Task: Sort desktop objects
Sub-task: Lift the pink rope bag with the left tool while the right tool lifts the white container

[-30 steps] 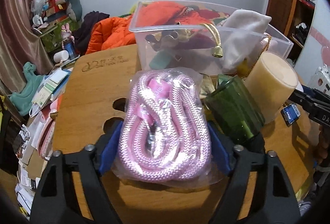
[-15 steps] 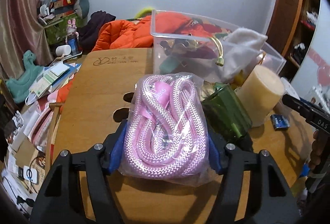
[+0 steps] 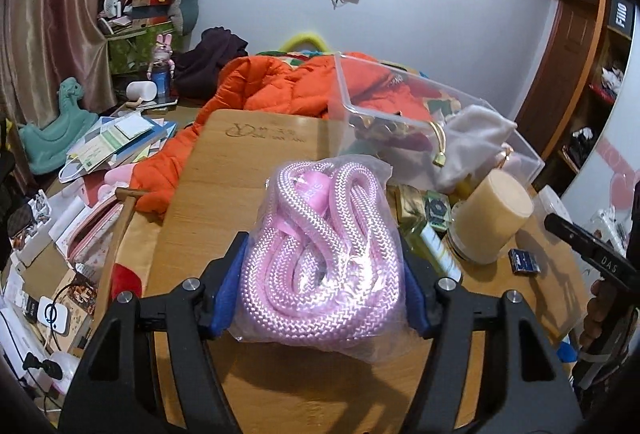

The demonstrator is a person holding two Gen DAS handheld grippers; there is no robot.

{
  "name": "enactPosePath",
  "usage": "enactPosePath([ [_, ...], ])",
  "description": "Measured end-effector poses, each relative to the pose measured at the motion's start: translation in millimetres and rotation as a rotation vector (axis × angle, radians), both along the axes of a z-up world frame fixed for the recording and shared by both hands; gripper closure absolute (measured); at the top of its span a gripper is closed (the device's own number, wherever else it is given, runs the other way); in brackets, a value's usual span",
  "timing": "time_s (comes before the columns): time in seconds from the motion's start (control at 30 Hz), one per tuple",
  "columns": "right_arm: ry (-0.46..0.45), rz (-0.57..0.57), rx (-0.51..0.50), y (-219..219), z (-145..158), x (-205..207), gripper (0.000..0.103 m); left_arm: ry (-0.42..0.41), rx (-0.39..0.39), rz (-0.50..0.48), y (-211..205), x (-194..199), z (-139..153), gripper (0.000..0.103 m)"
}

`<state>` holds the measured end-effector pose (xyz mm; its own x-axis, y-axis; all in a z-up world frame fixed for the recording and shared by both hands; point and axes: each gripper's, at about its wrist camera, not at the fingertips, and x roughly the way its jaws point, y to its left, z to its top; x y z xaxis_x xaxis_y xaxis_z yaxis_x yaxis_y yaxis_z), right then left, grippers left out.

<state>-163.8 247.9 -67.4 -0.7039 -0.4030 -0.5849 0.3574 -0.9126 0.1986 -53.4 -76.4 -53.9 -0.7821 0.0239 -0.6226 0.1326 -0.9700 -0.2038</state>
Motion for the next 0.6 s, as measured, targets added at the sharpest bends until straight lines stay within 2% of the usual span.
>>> enactPosePath([
  [0.6,0.013,0.009,-0.023,3.6,7.0,6.6,0.041,0.034,0.016,0.008,3.7,3.8,12.9,0.037],
])
